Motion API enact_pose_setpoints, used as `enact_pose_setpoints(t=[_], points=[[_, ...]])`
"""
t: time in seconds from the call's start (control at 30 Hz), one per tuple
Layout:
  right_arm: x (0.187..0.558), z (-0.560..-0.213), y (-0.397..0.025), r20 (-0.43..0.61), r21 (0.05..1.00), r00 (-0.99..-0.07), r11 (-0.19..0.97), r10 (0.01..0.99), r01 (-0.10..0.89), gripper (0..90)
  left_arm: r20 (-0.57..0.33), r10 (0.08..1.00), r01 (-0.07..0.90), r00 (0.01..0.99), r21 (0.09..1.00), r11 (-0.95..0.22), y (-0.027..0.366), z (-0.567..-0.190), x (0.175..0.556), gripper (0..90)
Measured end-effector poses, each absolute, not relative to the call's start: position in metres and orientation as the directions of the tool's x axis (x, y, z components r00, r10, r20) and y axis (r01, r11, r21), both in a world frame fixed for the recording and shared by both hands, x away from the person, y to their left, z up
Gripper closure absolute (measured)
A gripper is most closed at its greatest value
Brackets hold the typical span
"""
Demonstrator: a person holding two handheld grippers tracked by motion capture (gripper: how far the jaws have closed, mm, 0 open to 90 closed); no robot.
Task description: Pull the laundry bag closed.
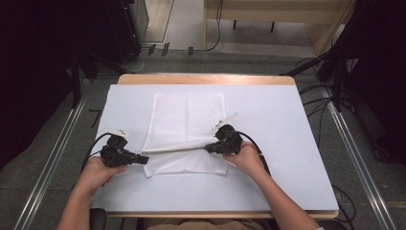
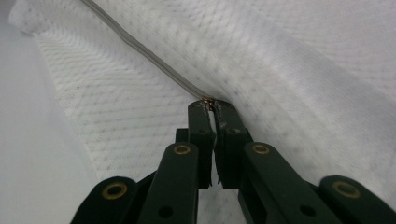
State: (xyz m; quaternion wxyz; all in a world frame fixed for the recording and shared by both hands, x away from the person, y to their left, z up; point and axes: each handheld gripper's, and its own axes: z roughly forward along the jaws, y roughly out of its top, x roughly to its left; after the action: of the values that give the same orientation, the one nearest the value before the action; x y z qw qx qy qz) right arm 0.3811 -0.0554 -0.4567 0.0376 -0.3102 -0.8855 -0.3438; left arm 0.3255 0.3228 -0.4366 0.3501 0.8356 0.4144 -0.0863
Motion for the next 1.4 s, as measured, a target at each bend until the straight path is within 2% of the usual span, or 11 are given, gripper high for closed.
enact_pose_setpoints(t=[0.87, 1.13, 1.4], points=[[0.385, -0.446, -0.091, 0.255, 0.583, -0.784, 0.557, 0.566, 0.591, 88.5, -0.44, 0.634, 0.757, 0.636, 0.515, -0.402, 0.325, -0.437, 0.326, 88.6], [0.373, -0.446, -0.103, 0.266, 0.581, -0.787, 0.559, 0.556, 0.592, 88.4, -0.441, 0.626, 0.754, 0.643, 0.509, -0.416, 0.32, -0.437, 0.326, 88.5], [0.374, -0.447, -0.102, 0.269, 0.592, -0.782, 0.544, 0.562, 0.595, 87.6, -0.42, 0.65, 0.755, 0.634, 0.517, -0.403, 0.318, -0.436, 0.328, 81.6]])
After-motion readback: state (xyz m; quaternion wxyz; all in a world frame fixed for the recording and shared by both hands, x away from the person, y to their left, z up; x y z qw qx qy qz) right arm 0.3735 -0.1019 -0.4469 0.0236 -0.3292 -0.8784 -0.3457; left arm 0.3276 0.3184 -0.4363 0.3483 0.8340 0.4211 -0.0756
